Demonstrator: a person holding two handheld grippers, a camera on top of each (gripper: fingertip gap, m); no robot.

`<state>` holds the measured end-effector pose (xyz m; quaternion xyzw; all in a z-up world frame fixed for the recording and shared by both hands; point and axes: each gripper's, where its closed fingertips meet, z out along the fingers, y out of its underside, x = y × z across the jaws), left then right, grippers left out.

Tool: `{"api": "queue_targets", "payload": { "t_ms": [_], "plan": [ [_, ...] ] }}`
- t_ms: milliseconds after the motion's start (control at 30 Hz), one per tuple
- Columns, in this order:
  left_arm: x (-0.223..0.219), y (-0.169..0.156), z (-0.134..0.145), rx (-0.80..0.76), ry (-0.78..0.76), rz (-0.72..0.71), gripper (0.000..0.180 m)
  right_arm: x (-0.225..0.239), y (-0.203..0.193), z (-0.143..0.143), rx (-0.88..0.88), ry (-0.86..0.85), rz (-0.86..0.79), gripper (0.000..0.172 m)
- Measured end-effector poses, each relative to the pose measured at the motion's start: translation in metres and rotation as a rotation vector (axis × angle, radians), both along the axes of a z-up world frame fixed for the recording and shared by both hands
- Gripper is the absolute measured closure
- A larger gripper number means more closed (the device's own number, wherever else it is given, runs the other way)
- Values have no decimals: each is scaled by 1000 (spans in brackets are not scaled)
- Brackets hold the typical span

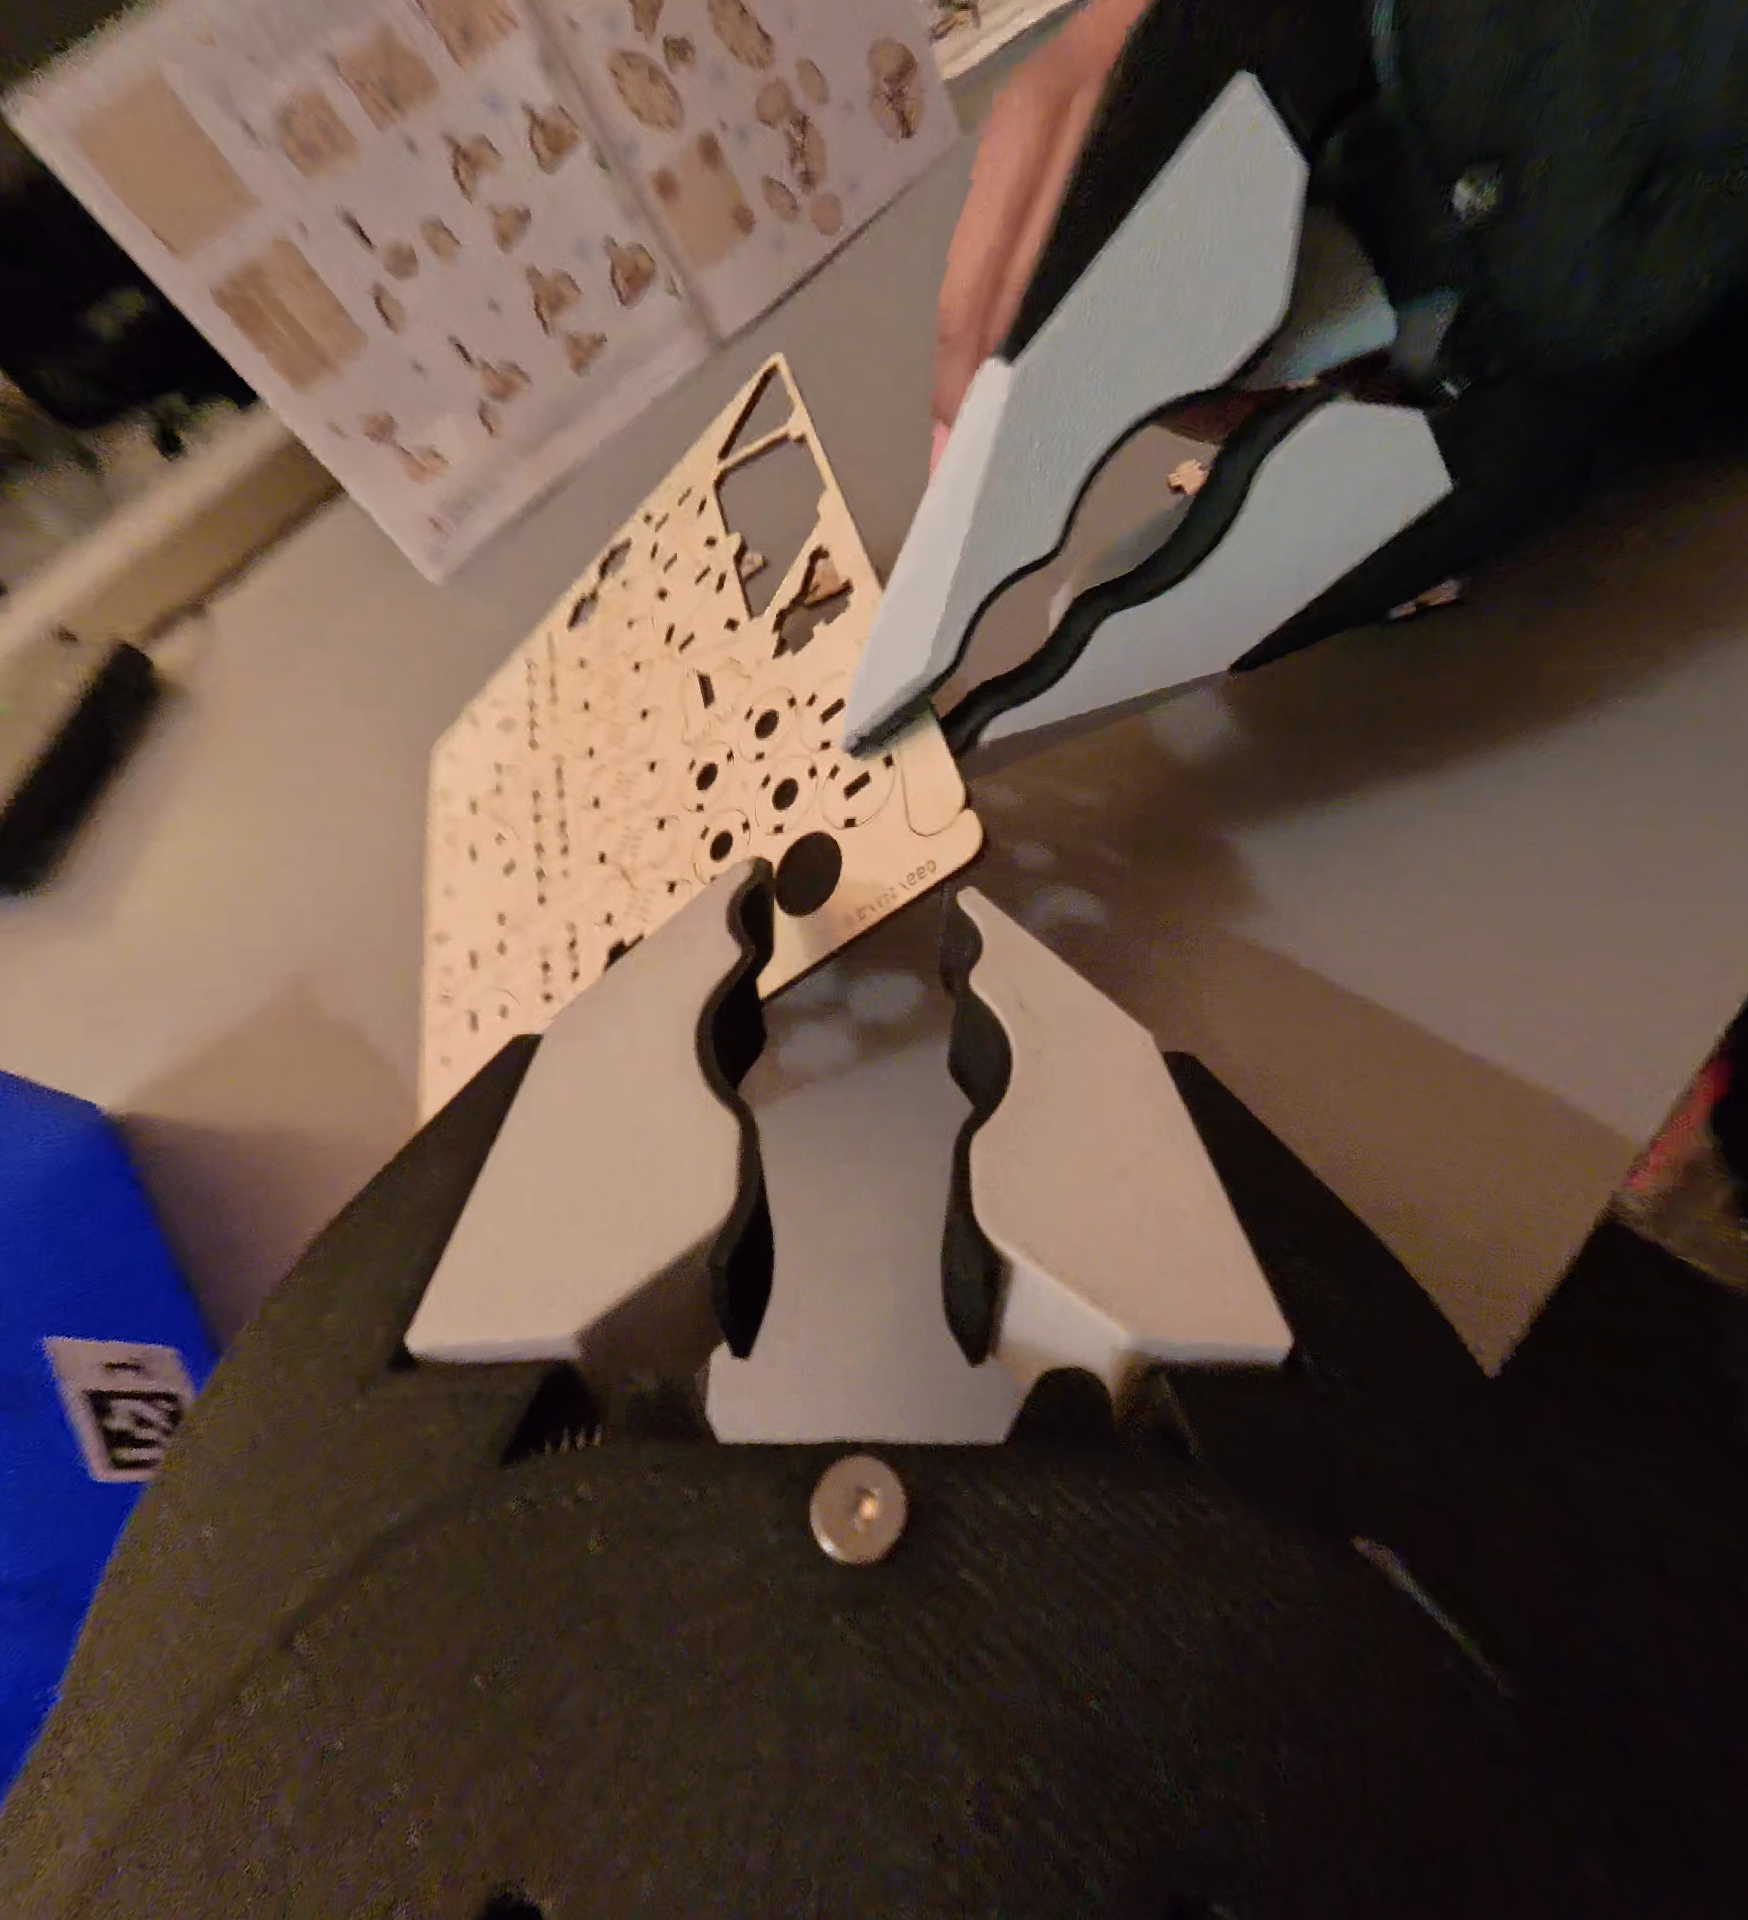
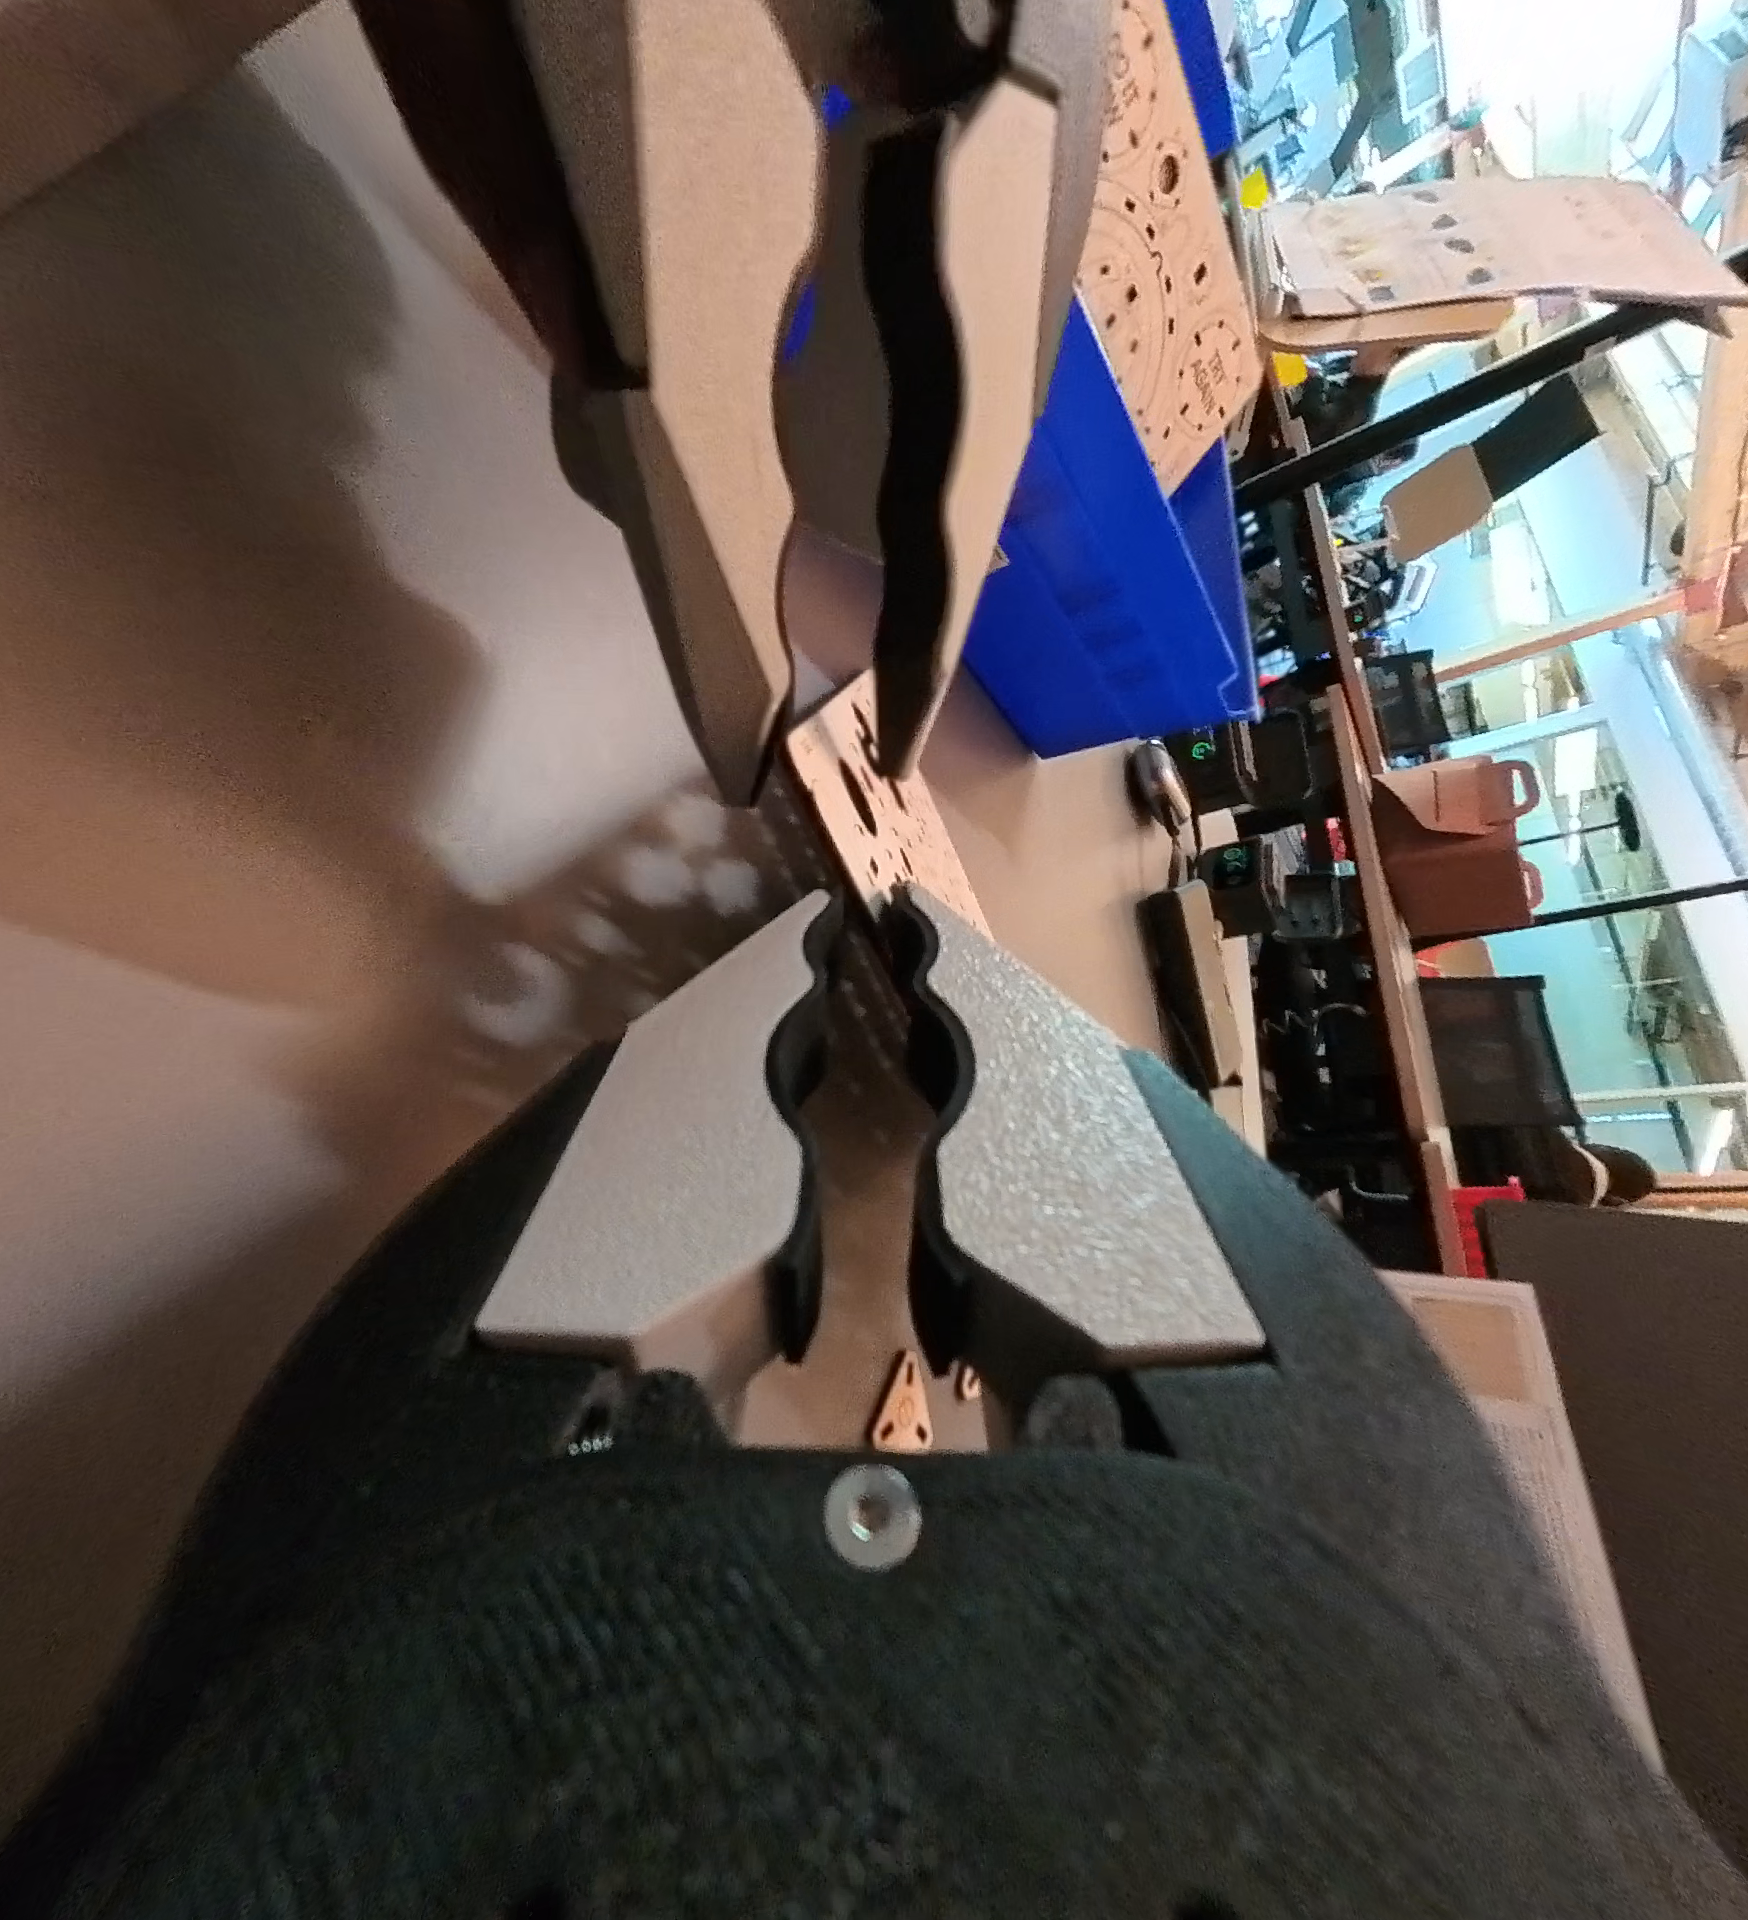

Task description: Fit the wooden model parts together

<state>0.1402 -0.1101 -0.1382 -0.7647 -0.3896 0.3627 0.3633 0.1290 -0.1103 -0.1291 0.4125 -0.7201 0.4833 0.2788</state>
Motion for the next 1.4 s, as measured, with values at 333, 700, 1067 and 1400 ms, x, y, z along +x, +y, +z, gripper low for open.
{"api": "queue_targets", "payload": {
  "t_ms": [333, 700, 1067, 1400],
  "plan": [
    [-5, 8, 8, -204, 166, -4, 173, -4, 5, 8, 8, 64, 32, 153],
    [-10, 8, -1, -230, 170, 32, 174, -5, -1, -8, 194, 353, 114, 168],
    [-8, -4, -5, -134, 132, 73, 172, -3, -7, -9, 117, 428, 79, 169],
    [1, -5, 23, 769, 54, 202, 164, 5, -15, 15, -31, 393, 65, 169]
  ]
}}
